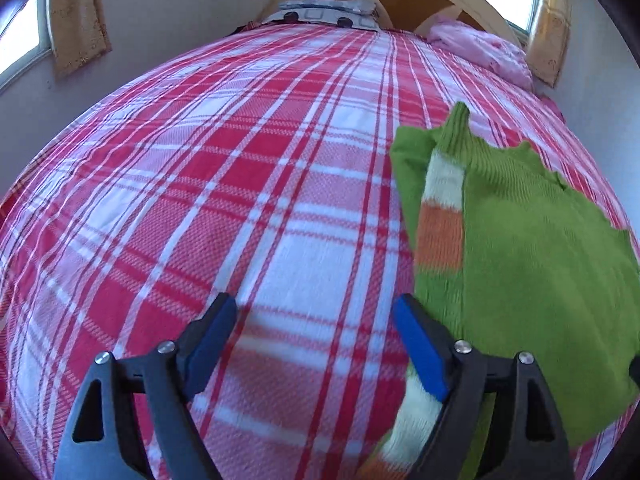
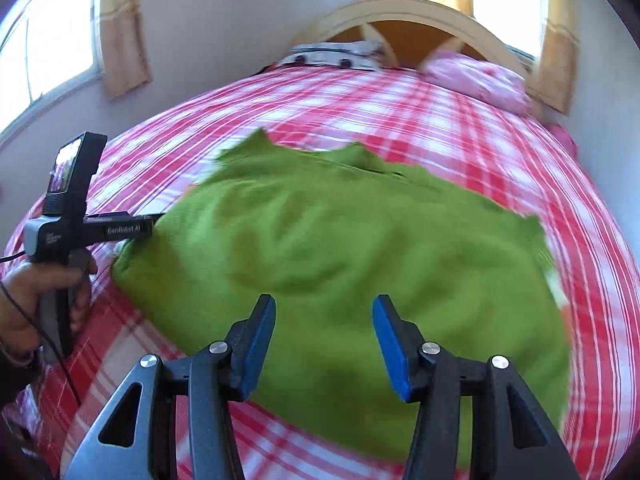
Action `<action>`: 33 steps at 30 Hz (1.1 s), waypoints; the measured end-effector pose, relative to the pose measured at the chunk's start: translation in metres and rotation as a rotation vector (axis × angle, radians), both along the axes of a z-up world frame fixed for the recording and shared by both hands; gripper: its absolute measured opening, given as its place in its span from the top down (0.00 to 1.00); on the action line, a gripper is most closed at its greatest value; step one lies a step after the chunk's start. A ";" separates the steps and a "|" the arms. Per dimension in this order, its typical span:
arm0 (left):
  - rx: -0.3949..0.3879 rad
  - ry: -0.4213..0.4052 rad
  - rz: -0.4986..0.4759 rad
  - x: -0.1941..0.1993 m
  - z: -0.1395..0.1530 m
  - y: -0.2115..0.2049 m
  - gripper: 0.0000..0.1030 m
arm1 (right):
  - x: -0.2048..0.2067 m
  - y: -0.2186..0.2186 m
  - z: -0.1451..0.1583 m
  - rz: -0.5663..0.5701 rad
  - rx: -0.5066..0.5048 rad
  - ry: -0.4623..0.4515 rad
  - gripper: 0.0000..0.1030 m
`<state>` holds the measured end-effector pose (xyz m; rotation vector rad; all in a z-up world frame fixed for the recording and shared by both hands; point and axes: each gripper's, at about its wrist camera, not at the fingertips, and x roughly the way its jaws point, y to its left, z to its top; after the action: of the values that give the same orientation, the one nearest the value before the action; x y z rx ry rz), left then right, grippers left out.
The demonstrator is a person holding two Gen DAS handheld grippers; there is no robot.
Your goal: Fold small clothes
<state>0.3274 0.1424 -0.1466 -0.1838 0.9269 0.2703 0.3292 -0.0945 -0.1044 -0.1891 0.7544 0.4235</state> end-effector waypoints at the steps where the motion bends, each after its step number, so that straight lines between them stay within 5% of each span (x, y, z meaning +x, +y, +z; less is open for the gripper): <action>1: 0.011 0.002 -0.014 -0.006 0.000 -0.002 0.18 | 0.002 0.008 -0.001 0.012 -0.004 0.002 0.49; 9: -0.019 -0.041 -0.020 -0.038 0.004 0.001 0.19 | -0.002 0.036 -0.032 0.059 -0.023 0.085 0.49; 15: -0.029 -0.058 0.016 -0.044 0.007 0.006 0.18 | -0.006 0.039 -0.020 0.072 0.026 0.050 0.49; 33: -0.004 0.009 -0.030 -0.033 0.005 0.031 0.09 | -0.042 0.122 -0.030 0.235 -0.097 -0.028 0.49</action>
<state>0.2944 0.1734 -0.1416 -0.1725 0.9389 0.2415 0.2868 0.0274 -0.1343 -0.3764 0.7280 0.6064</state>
